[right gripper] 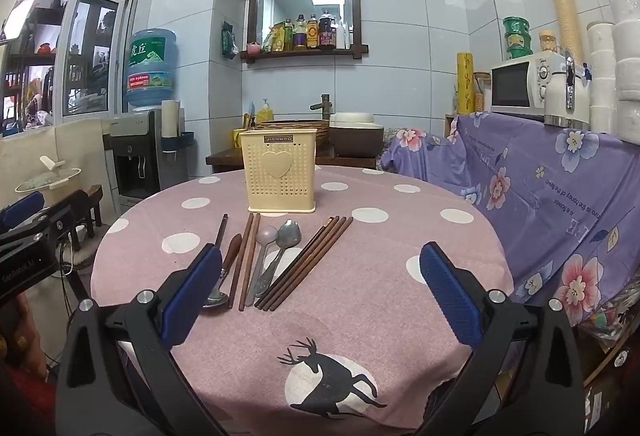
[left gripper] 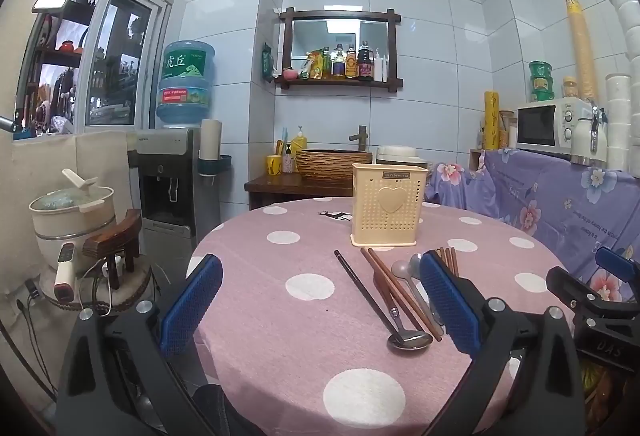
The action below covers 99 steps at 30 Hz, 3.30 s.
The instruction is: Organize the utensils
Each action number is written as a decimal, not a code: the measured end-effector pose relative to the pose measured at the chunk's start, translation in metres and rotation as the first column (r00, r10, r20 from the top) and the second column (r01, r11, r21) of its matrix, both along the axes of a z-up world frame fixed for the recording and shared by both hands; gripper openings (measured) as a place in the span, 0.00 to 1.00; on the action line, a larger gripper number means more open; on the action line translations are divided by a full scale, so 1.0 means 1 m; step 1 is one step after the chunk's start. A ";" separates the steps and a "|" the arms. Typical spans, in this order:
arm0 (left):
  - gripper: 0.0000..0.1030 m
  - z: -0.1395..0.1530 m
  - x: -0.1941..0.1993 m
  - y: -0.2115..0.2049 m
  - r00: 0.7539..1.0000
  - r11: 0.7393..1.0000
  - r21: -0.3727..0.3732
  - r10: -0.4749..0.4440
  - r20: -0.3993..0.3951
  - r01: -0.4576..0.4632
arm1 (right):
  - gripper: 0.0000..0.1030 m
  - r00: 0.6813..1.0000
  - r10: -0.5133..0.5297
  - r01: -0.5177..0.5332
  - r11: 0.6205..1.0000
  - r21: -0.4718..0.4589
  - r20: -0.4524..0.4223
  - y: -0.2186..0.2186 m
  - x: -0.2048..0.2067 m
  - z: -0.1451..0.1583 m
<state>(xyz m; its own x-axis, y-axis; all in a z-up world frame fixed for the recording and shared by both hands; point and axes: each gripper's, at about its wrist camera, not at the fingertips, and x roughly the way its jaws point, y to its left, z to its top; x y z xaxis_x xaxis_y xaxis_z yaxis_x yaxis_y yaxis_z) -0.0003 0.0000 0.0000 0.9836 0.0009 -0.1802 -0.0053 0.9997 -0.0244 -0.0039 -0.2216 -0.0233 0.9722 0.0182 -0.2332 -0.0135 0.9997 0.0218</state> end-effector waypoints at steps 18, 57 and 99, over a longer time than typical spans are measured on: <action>0.95 -0.001 0.000 0.003 1.000 1.000 0.010 0.010 0.008 -0.010 | 0.95 1.000 0.002 -0.002 1.000 -0.001 -0.001 0.002 -0.001 0.003; 0.95 -0.002 0.001 0.005 1.000 1.000 0.019 0.014 0.006 -0.014 | 0.95 1.000 0.003 -0.004 1.000 -0.004 -0.004 0.002 0.000 0.004; 0.95 -0.018 0.036 0.012 0.988 0.998 0.041 0.042 -0.146 -0.036 | 0.95 0.995 -0.042 0.042 0.999 -0.001 -0.088 -0.005 0.026 -0.011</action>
